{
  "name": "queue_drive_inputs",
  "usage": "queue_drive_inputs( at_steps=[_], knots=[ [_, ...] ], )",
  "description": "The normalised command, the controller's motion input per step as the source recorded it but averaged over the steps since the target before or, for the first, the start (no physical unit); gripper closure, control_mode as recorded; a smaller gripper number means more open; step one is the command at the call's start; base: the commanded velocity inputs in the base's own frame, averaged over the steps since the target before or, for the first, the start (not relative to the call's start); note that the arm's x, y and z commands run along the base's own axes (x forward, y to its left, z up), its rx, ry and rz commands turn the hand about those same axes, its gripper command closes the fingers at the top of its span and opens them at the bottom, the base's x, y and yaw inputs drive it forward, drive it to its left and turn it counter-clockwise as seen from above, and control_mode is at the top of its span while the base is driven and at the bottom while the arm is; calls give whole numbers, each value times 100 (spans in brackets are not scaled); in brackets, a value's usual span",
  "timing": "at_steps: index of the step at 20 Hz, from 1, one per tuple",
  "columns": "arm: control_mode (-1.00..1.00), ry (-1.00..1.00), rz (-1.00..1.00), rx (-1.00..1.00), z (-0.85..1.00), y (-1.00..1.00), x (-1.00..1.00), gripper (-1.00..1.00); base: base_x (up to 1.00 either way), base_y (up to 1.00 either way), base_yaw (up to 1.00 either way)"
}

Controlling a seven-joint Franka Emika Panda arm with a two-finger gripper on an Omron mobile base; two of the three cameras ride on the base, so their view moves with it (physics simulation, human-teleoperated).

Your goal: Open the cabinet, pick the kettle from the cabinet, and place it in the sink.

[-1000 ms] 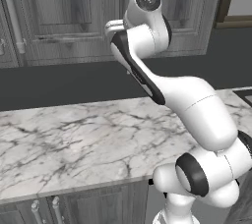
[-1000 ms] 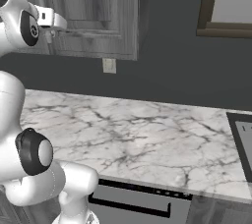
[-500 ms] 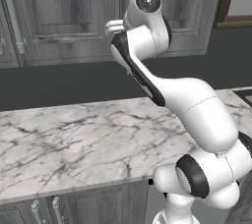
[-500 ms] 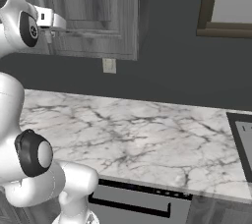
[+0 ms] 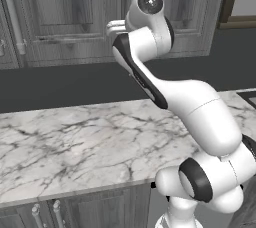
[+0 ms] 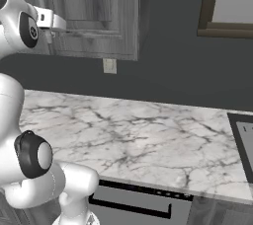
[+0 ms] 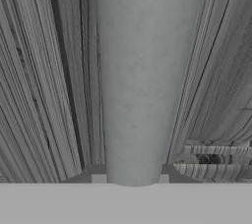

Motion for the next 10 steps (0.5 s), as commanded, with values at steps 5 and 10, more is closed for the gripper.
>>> queue_drive_inputs(
  at_steps=[5, 10],
  knots=[
    [-100, 0, 0, 6, 0, 0, -17, 100, 0, 0, 0],
    [-100, 0, 0, 7, 2, 0, -33, 100, 0, 0, 0]
  ],
)
